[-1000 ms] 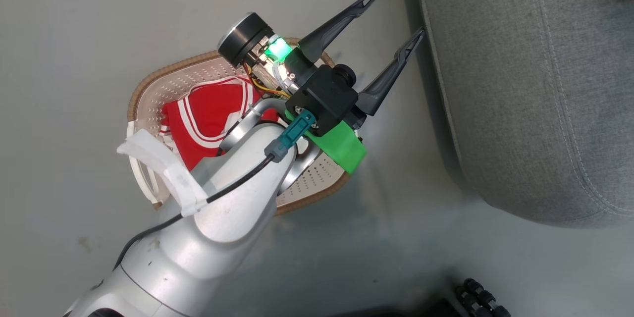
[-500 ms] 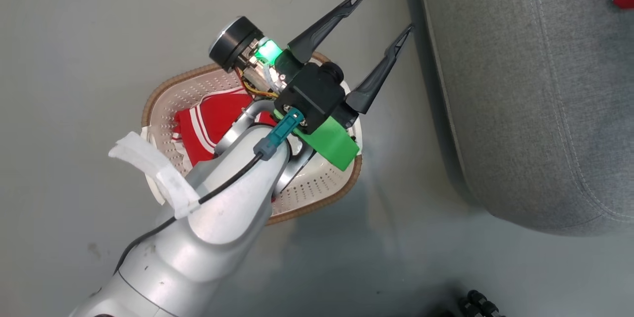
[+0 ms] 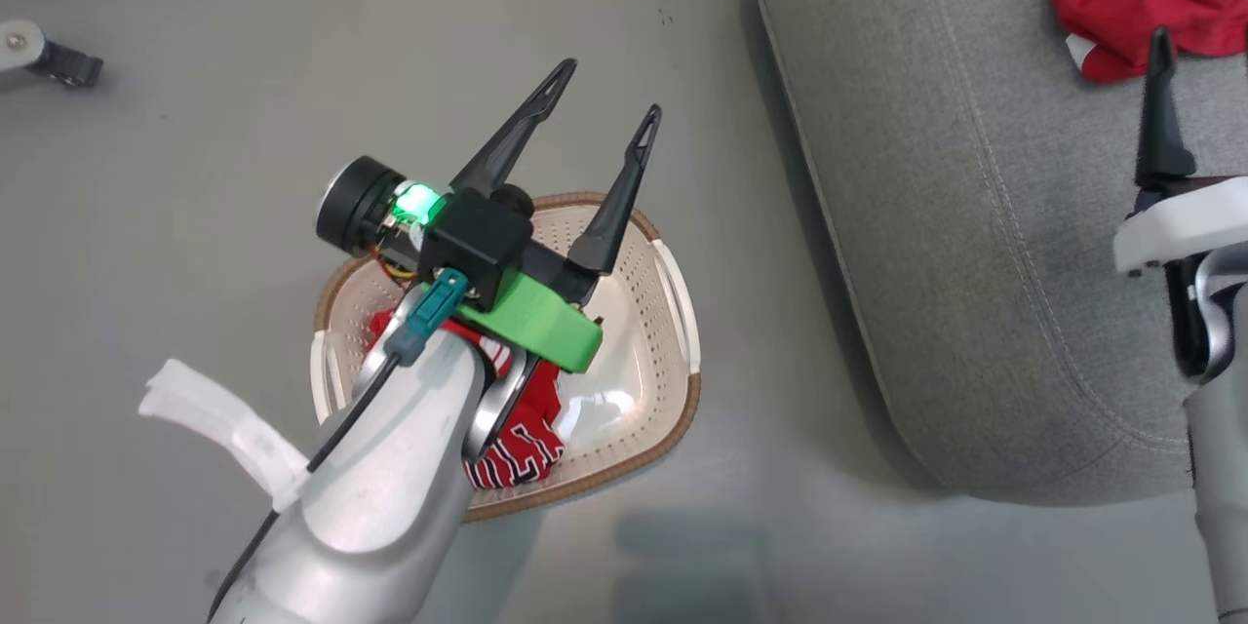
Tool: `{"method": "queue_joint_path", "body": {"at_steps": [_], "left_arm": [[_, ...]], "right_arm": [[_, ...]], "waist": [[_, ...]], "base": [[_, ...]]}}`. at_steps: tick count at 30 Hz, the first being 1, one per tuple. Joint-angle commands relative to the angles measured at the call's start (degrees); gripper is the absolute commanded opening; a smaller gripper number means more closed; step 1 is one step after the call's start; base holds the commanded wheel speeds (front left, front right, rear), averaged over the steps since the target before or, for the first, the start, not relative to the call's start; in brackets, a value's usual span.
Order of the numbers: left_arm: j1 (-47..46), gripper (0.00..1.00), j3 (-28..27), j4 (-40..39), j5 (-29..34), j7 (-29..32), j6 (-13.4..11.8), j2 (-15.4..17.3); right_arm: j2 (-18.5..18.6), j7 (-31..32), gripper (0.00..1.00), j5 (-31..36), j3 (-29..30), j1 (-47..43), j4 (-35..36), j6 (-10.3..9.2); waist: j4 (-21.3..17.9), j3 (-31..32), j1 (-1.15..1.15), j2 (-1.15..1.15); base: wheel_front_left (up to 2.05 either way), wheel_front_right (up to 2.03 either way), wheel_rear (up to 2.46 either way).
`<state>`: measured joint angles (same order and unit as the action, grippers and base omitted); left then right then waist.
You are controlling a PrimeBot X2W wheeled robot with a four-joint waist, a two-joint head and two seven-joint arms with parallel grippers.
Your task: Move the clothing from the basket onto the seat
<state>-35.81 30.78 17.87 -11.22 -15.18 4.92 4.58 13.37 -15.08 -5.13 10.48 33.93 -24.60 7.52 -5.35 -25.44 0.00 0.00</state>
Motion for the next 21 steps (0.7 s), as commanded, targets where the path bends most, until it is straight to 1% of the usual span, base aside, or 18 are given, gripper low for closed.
{"method": "queue_joint_path", "body": {"at_steps": [1,4,10,16,21], "left_arm": [[2.04,1.00,-0.97,-0.29,-0.64,0.04,-0.42,0.61],[5.21,1.00,-3.56,-0.75,-1.08,0.04,-1.00,0.88],[10.77,1.00,-8.84,-1.94,-1.36,0.05,-2.07,1.09],[15.03,1.00,-14.43,-2.94,-1.36,0.05,-2.57,1.19],[18.18,1.00,-18.18,-3.65,-0.69,0.05,-2.86,0.88]], "right_arm": [[-0.35,-0.14,1.00,-0.55,-1.12,-1.71,1.36,-0.06],[-1.63,-0.14,1.00,-1.26,-3.97,-4.73,4.60,-0.06],[-3.90,-0.14,1.00,-1.84,-8.65,-8.70,8.84,-0.06],[-6.10,-0.14,1.00,-1.67,-11.44,-11.93,12.51,-0.06],[-7.56,-0.14,1.00,-1.58,-12.18,-14.92,15.01,-0.06]], "waist": [[0.76,5.15,0.00,0.00],[1.62,7.62,0.00,0.00],[3.82,11.34,0.00,0.00],[6.16,13.82,0.00,0.00],[7.70,15.89,0.00,0.00]], "base": [[0.00,0.00,0.00],[0.00,0.00,0.00],[0.00,0.00,0.00],[0.00,0.00,0.00],[0.00,0.00,0.00]]}}
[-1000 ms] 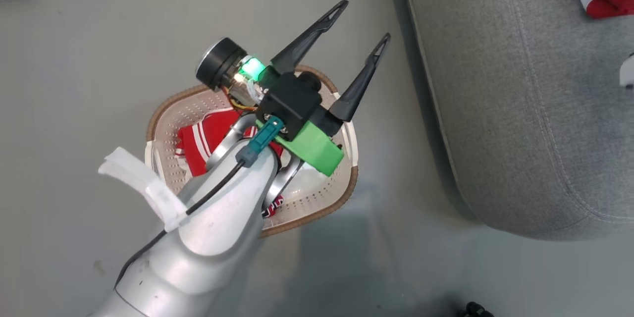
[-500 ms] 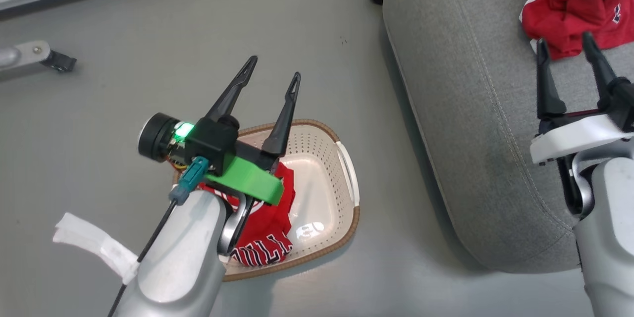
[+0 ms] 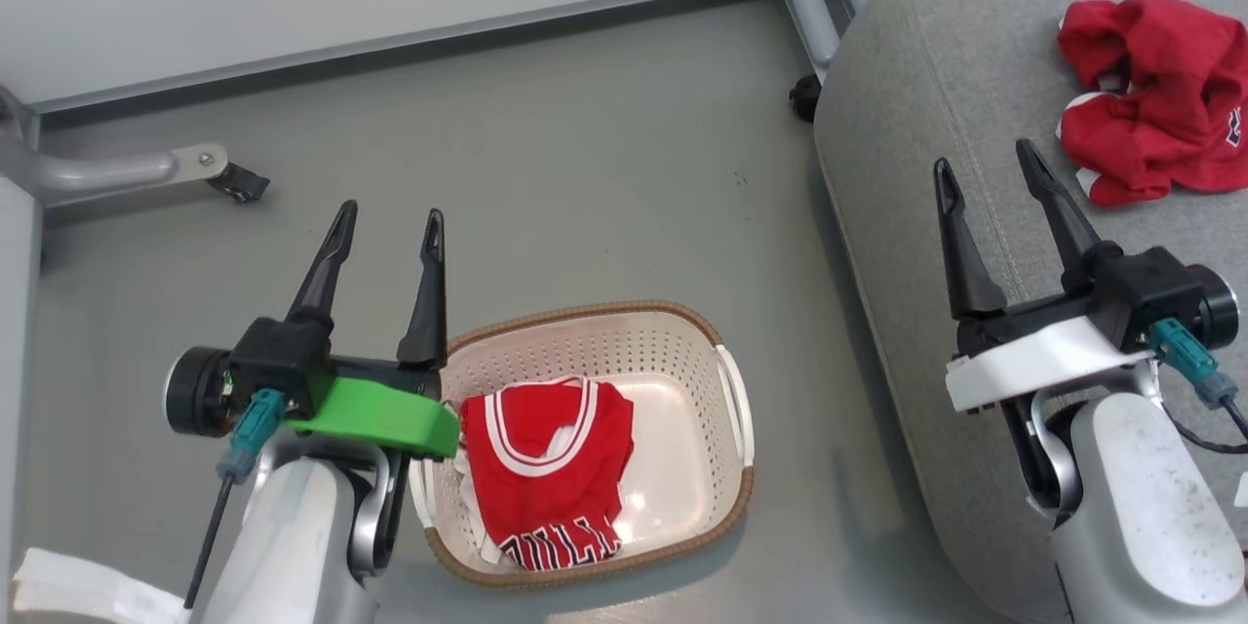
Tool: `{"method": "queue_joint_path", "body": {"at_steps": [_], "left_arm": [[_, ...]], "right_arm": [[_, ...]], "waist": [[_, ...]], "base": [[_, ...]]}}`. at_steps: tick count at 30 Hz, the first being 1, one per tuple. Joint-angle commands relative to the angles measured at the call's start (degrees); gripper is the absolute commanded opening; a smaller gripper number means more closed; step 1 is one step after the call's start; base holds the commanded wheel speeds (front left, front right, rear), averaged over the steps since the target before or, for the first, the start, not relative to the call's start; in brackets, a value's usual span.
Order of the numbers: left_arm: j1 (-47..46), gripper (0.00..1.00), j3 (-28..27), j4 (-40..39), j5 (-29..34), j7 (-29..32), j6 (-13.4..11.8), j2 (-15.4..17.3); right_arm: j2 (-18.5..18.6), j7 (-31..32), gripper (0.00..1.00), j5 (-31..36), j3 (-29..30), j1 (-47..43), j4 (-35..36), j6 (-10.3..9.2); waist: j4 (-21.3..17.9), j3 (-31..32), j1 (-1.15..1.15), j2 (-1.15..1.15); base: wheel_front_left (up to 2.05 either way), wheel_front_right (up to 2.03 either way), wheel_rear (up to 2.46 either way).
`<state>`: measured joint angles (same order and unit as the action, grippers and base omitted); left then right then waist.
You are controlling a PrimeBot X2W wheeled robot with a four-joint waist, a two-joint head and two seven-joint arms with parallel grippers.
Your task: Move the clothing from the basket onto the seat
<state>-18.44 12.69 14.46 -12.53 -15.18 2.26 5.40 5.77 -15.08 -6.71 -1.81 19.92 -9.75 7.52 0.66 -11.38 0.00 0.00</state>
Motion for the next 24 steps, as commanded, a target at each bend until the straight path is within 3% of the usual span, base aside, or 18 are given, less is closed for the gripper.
{"method": "queue_joint_path", "body": {"at_steps": [1,13,24], "left_arm": [[1.62,1.00,-0.92,-0.50,0.73,0.04,-0.31,-0.05],[9.95,1.00,-7.51,-2.23,1.20,0.04,-0.81,-1.27],[14.62,1.00,-8.64,-3.08,3.23,0.05,0.90,-1.80]], "right_arm": [[-0.33,-0.14,1.00,0.14,-0.04,-1.65,0.69,-0.06],[-2.41,-0.14,1.00,0.50,0.12,-12.07,5.17,-0.06],[-2.81,-0.14,1.00,-0.37,1.87,-19.12,6.57,-0.06]], "waist": [[1.91,2.22,0.00,0.00],[3.12,6.70,0.00,0.00],[4.10,9.85,0.00,0.00]], "base": [[0.00,0.00,0.00],[0.00,0.00,0.00],[0.00,0.00,0.00]]}}
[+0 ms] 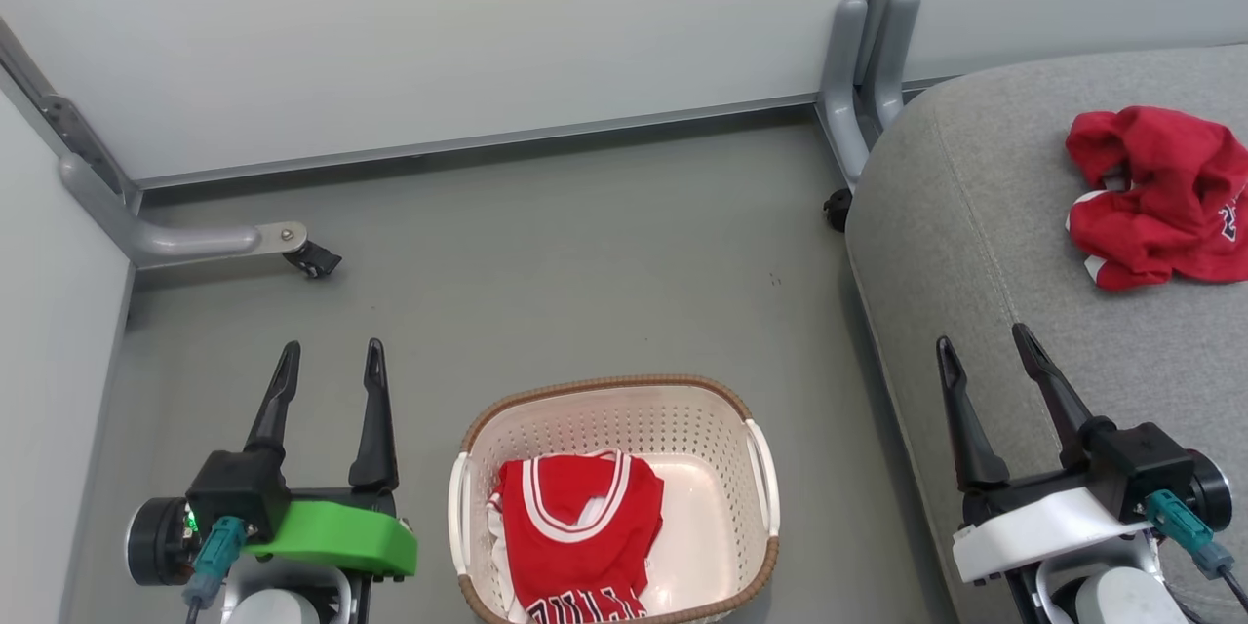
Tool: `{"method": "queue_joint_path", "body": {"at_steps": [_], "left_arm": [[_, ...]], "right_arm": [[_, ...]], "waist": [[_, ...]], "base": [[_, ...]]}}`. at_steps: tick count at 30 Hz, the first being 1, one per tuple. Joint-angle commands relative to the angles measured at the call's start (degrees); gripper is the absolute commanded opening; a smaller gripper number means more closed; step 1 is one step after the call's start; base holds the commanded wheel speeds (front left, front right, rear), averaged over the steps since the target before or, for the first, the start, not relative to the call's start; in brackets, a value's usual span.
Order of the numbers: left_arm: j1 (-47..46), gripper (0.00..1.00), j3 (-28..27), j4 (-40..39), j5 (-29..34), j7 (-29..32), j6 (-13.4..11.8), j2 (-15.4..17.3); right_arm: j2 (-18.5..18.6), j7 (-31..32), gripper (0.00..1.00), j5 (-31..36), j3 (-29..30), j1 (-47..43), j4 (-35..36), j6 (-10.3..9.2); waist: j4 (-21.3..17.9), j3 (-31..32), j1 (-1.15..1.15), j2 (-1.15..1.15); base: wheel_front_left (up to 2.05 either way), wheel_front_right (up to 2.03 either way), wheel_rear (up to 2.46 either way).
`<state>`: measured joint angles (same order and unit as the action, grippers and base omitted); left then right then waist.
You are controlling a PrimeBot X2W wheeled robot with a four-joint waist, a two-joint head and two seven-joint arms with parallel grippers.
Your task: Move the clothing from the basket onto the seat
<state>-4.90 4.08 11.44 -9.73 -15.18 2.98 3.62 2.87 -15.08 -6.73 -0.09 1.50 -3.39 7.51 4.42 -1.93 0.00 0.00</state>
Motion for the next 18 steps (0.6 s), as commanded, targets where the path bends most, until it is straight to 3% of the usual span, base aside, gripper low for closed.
{"method": "queue_joint_path", "body": {"at_steps": [1,18], "left_arm": [[1.27,1.00,0.00,0.02,0.52,0.05,0.29,-0.07],[2.76,1.00,-1.01,0.82,1.43,0.05,1.23,-0.52]], "right_arm": [[0.09,-0.14,1.00,-0.53,0.20,-1.04,0.17,-0.04],[0.08,-0.14,1.00,-2.27,-0.27,-2.82,-1.04,-0.04]], "waist": [[0.43,0.54,0.00,0.00],[1.27,2.04,0.00,0.00]], "base": [[0.00,0.00,0.00],[0.00,0.00,0.00]]}}
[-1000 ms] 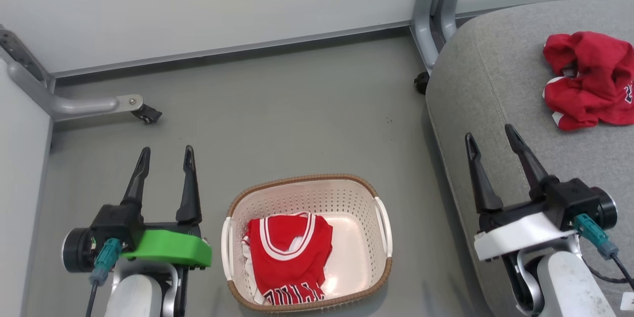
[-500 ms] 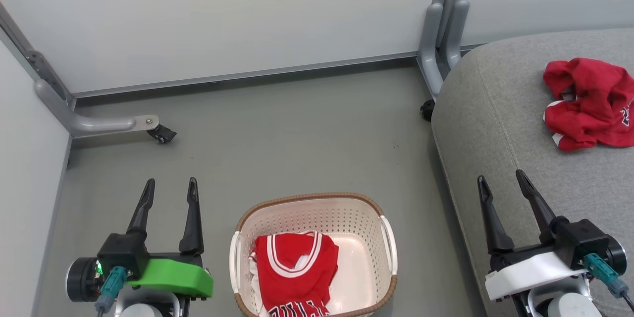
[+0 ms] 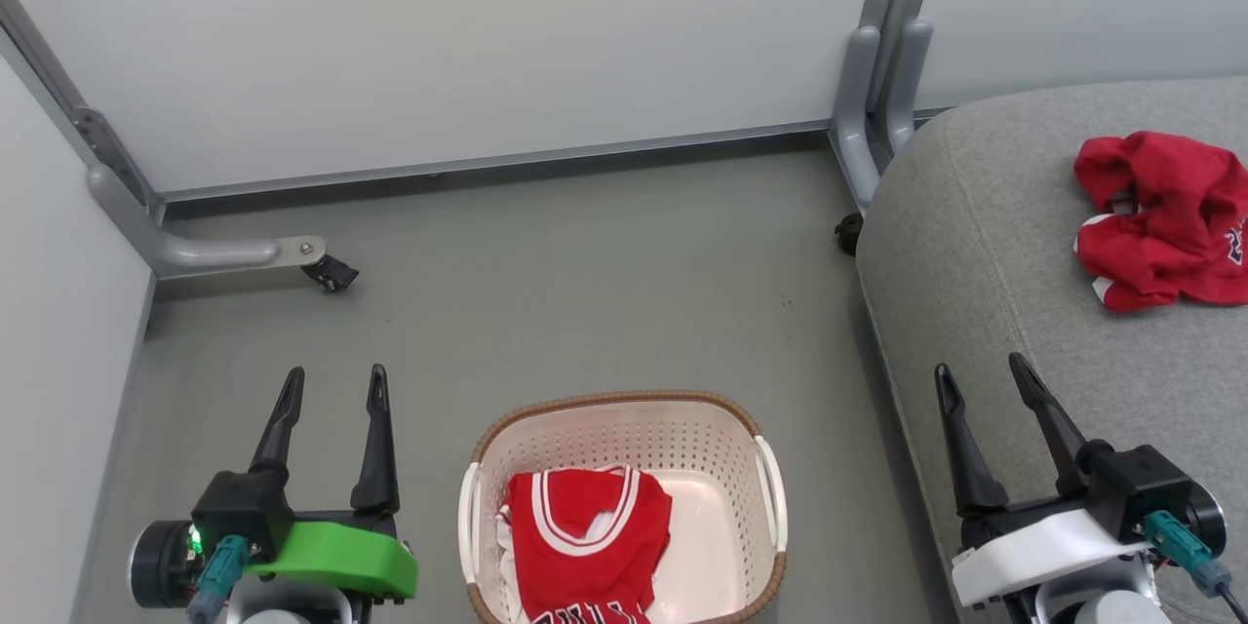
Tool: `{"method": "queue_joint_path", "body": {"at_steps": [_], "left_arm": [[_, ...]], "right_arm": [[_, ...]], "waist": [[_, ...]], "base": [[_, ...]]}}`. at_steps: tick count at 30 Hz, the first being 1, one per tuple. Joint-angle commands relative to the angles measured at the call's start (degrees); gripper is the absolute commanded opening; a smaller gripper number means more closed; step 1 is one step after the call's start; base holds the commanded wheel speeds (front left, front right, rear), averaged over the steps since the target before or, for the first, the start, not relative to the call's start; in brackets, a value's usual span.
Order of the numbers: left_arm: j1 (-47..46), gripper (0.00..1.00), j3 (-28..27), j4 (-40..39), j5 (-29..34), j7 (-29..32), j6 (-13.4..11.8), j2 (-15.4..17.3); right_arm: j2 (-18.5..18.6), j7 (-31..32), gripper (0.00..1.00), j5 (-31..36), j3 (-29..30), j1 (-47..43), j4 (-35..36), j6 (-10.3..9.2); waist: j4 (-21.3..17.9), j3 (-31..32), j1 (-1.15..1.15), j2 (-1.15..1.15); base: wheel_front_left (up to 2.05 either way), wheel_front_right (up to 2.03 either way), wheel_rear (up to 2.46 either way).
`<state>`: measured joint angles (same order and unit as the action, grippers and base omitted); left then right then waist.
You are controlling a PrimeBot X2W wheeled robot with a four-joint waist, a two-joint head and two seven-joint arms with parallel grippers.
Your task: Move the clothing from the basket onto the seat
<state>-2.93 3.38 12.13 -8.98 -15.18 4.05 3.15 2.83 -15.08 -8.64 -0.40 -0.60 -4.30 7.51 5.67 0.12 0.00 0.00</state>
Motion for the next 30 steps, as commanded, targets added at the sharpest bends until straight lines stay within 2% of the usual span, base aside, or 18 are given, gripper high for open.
{"method": "queue_joint_path", "body": {"at_steps": [1,16,22,30], "left_arm": [[0.73,1.00,-0.33,0.12,0.69,0.05,0.19,-0.06],[-2.58,1.00,0.51,1.96,1.32,0.04,1.10,-0.19],[-6.98,1.00,2.85,5.49,2.53,0.05,2.17,-0.04],[-16.44,1.00,7.95,12.07,4.14,0.05,3.23,1.33]], "right_arm": [[0.13,-0.14,1.00,-0.40,0.01,-0.69,-0.16,-0.05],[0.13,-0.14,1.00,-0.40,-0.39,1.36,0.18,-0.05],[0.14,-0.14,1.00,0.15,-1.80,4.44,0.93,-0.04],[0.15,-0.14,1.00,0.16,-3.78,11.01,3.00,-0.05]], "waist": [[0.07,-0.02,0.00,0.00],[-0.51,-1.83,0.00,0.00],[-3.33,-5.00,0.00,0.00],[-8.28,-13.63,0.00,0.00]], "base": [[0.00,0.00,0.00],[0.00,0.00,0.00],[0.00,0.00,0.00],[0.00,0.00,0.00]]}}
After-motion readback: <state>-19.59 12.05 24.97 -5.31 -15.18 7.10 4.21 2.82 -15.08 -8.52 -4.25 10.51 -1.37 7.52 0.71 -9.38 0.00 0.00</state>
